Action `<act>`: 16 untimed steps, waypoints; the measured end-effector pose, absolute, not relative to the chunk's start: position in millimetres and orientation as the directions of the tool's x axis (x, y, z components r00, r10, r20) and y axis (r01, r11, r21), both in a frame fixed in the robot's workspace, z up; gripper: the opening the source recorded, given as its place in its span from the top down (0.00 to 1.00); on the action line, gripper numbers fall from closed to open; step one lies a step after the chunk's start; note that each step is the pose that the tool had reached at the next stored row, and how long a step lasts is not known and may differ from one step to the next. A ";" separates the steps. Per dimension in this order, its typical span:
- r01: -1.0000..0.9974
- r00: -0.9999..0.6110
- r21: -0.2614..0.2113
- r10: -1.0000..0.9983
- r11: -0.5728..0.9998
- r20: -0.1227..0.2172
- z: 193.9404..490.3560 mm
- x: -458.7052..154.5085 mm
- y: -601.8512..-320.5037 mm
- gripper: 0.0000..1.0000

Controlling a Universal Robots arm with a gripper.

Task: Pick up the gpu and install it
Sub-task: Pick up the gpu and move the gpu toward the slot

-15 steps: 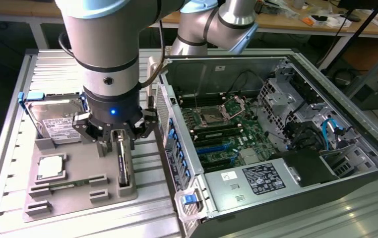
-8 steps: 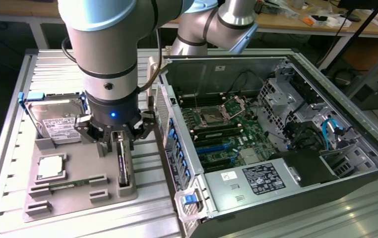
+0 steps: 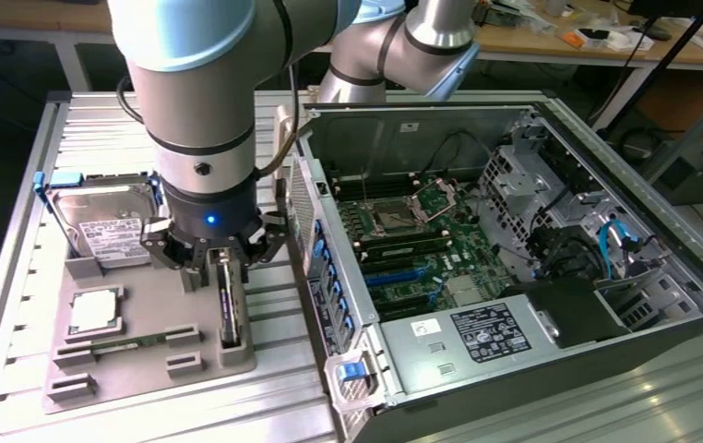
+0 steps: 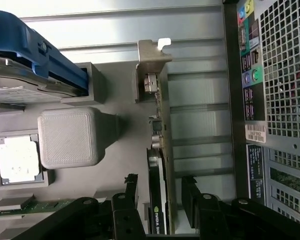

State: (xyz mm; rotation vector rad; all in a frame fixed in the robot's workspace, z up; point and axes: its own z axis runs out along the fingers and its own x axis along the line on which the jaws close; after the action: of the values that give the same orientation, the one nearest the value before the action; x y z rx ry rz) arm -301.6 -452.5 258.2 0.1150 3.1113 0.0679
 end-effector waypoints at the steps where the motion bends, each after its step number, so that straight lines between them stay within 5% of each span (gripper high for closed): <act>1: 0.073 -0.997 0.045 0.074 0.996 -0.026 257.1 -301.6 -452.4 0.52; 16: 0.074 -0.997 0.044 0.075 0.996 -0.026 244.2 -302.4 -452.4 0.52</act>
State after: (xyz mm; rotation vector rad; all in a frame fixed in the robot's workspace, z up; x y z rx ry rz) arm -302.4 -452.4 244.2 0.1164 3.1108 0.0674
